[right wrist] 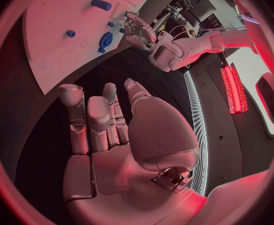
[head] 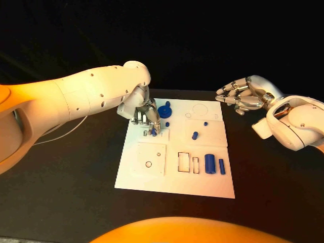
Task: Assemble the parts on the task board
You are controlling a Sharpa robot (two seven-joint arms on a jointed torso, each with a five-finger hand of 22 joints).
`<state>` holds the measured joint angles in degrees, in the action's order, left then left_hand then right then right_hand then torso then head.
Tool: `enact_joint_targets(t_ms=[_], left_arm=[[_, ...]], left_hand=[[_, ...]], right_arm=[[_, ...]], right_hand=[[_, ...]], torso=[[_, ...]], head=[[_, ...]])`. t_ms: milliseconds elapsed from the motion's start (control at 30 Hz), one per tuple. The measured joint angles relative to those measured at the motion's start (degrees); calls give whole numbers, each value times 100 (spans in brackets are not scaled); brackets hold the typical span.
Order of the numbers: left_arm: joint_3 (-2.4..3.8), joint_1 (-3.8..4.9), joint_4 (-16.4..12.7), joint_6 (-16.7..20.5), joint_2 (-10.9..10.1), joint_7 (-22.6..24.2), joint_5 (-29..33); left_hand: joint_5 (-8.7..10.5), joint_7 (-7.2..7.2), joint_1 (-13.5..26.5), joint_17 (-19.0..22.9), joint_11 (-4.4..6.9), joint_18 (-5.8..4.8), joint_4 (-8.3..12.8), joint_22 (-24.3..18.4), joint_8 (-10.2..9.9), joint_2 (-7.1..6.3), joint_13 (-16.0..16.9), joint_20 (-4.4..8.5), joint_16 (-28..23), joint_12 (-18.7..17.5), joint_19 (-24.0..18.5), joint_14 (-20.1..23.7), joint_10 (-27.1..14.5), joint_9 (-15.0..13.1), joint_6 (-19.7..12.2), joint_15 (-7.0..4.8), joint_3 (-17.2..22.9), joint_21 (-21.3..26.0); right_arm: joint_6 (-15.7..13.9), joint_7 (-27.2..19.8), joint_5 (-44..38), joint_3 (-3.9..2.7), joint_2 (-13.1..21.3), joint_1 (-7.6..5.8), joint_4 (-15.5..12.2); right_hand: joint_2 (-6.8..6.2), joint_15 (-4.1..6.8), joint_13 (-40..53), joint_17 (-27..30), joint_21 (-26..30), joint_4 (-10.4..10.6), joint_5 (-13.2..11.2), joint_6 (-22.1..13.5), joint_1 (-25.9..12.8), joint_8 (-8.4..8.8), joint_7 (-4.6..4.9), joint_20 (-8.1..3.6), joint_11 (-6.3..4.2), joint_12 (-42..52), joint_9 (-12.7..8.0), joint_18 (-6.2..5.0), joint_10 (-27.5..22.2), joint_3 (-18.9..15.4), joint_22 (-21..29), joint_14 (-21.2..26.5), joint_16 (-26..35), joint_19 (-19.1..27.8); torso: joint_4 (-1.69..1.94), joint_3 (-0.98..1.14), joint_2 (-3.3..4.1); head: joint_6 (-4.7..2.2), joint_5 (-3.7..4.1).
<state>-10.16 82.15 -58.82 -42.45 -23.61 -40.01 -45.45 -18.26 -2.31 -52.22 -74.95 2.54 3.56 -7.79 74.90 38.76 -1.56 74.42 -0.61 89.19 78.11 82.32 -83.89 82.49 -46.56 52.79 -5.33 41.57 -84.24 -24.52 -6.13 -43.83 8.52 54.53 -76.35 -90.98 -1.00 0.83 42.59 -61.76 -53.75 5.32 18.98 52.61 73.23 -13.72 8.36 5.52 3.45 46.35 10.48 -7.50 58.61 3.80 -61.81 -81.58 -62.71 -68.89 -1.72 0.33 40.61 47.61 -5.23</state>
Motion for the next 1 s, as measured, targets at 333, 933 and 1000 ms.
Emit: enact_joint_targets(t_ms=[333, 933, 1000], left_arm=[[-6, -31, 97, -7, 40, 0, -40], [-14, -49, 130, -51, 74, 0, -30], [-16, -49, 132, -53, 76, 0, -30]], left_hand=[[20, 0, 6, 0, -1, 0, -9, 5, -9, 6, 0, 0, 0, 0, 0, 0, 0, -3, 1, 0, 35, 0], [19, -2, 6, 2, -1, 0, -8, 3, -22, 6, -2, 0, 0, 0, 0, 0, -1, -9, 3, 0, 35, 0], [19, -3, 6, 2, -1, 0, -8, 3, -22, 6, -2, 0, 0, 0, 0, 0, -1, -9, 3, 0, 35, 0]], right_arm=[[0, 0, -4, 0, 0, 0, -8], [0, -2, -12, 0, -3, 0, -22], [0, -2, -13, 0, -3, 0, -23]], right_hand=[[0, 0, 0, -2, 0, 0, 0, 0, 0, 0, 0, 0, 0, 0, 0, 0, 0, 0, 0, 0, 0, 0], [0, 0, 0, -3, 0, 0, 0, 0, 0, 0, 0, 0, 0, 0, 0, 0, 0, 0, 0, 0, 0, 0], [0, 0, 0, -3, 0, 0, 0, 0, 0, 0, 0, 0, 0, 0, 0, 0, 0, 0, 0, 0, 0, 0]], torso=[[0, -1, 0], [3, -1, -3], [3, 0, -3]], head=[[9, 4], [11, 9], [10, 9]])
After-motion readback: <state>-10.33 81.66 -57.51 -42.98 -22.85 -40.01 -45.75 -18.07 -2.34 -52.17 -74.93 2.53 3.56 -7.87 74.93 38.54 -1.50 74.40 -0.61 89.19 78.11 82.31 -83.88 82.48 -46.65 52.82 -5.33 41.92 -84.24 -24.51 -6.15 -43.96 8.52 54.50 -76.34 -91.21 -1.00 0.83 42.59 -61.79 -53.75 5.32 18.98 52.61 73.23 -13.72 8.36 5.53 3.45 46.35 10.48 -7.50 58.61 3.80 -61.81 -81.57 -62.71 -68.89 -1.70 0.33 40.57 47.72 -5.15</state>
